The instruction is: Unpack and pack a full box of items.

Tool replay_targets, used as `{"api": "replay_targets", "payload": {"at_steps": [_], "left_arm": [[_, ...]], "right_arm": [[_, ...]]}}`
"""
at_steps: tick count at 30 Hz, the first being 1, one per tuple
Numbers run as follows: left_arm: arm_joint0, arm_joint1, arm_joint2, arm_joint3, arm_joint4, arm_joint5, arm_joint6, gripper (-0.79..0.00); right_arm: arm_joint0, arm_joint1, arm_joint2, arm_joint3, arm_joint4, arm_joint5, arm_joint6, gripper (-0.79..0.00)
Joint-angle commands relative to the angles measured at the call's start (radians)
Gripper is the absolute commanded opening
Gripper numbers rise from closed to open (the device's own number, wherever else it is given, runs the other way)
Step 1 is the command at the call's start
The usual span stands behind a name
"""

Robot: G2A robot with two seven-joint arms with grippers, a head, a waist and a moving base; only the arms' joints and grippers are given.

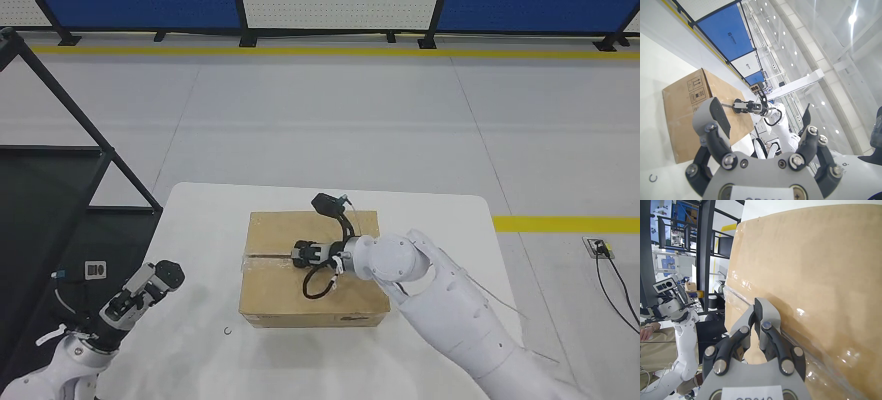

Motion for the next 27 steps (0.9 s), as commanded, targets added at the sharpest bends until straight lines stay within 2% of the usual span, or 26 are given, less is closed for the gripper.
{"api": "replay_targets", "payload": {"at_steps": [1,16,27], "left_arm": [[0.012,0.000,-0.009,0.003,-0.009,-0.009,-0.010,0.000],[0.082,0.004,-0.076,0.033,-0.094,-0.049,-0.106,0.000],[0.076,0.008,-0.084,0.069,-0.124,-0.056,-0.175,0.000]], "right_arm": [[0.016,-0.014,-0.018,0.020,0.014,-0.003,-0.017,-0.785],[0.122,-0.137,-0.150,0.194,0.095,-0.021,-0.096,-0.785],[0.124,-0.191,-0.175,0.254,0.106,-0.068,-0.152,-0.785]]}}
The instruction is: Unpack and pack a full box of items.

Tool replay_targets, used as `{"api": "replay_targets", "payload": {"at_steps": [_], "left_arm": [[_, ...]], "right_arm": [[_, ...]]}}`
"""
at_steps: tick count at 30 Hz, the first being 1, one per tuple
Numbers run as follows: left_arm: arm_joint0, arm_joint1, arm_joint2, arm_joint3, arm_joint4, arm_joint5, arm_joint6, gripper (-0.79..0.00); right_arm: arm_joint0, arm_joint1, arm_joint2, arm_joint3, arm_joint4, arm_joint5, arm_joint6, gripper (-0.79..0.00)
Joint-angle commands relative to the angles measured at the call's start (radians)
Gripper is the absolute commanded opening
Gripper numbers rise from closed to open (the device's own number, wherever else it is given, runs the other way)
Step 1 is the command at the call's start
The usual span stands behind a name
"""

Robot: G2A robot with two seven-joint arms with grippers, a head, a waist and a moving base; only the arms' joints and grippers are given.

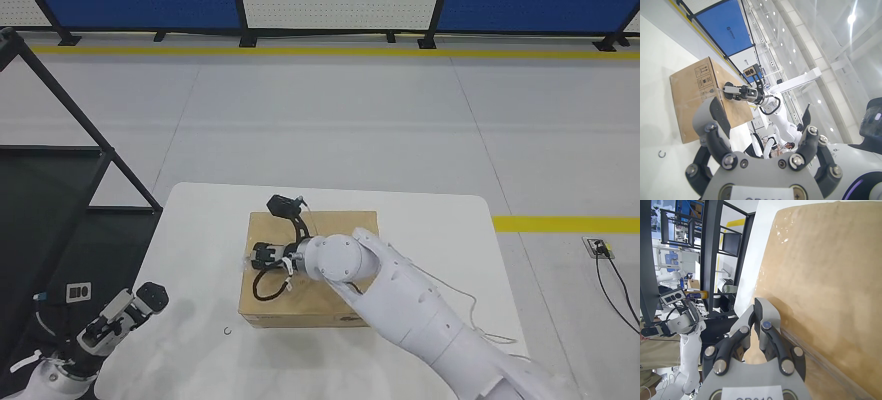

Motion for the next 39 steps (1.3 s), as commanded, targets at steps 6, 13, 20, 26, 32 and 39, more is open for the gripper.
{"api": "replay_targets", "payload": {"at_steps": [6,13,20,26,32,39], "left_arm": [[-0.007,0.003,-0.003,0.028,-0.012,0.002,-0.038,0.000],[-0.021,0.006,0.006,0.027,-0.002,0.013,-0.079,0.000],[-0.042,0.007,0.044,0.014,0.022,0.029,-0.097,0.000],[-0.066,0.008,0.062,0.010,0.040,0.043,-0.088,0.000],[-0.091,0.010,0.049,0.019,0.031,0.048,-0.058,0.000],[-0.091,0.010,0.049,0.019,0.031,0.048,-0.058,0.000]], "right_arm": [[-0.036,0.012,0.068,-0.048,-0.006,-0.085,-0.043,-0.785],[-0.212,0.103,0.265,-0.352,-0.106,-0.110,-0.033,-0.785],[-0.482,0.189,0.532,-0.731,-0.217,-0.088,0.016,-0.785],[-0.653,0.226,0.727,-0.910,-0.223,-0.102,0.026,-0.785],[-0.789,0.247,0.891,-0.958,-0.160,-0.176,-0.005,0.000],[-0.789,0.247,0.891,-0.958,-0.159,-0.176,-0.005,-0.336]]}}
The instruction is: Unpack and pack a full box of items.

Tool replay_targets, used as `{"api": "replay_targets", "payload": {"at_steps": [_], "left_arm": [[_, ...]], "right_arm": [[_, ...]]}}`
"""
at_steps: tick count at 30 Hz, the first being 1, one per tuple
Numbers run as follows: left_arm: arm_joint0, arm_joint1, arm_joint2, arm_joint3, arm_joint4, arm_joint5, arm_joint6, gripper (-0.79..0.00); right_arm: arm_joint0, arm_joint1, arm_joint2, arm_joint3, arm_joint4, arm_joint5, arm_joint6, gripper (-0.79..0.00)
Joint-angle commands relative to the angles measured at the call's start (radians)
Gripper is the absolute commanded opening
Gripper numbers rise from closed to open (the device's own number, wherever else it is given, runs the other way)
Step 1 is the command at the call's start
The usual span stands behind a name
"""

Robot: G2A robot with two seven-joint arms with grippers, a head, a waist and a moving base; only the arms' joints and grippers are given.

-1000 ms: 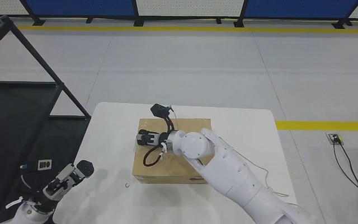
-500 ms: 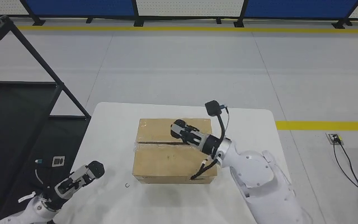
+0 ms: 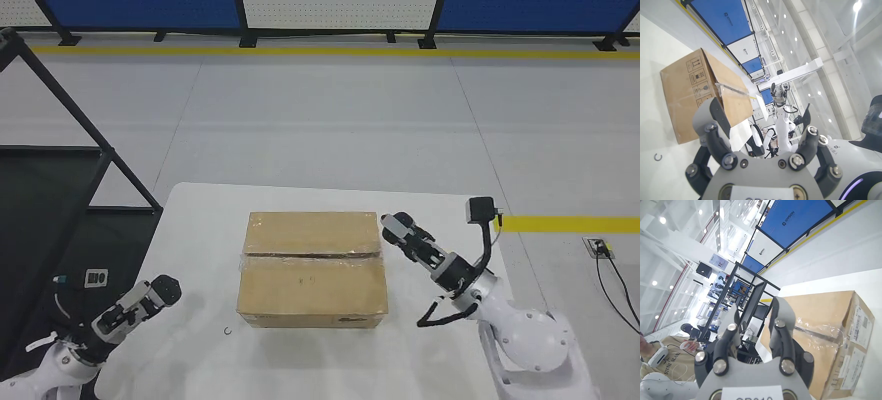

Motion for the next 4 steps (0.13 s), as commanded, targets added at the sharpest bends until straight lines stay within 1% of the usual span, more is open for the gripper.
{"api": "replay_targets", "payload": {"at_steps": [1,4], "left_arm": [[0.000,0.000,0.000,0.000,0.000,0.000,0.000,0.000],[0.000,0.000,0.000,0.000,0.000,0.000,0.000,0.000]], "right_arm": [[0.000,0.000,0.000,0.000,0.000,0.000,0.000,-0.271],[0.000,0.000,0.000,0.000,0.000,0.000,0.000,-0.143]]}}
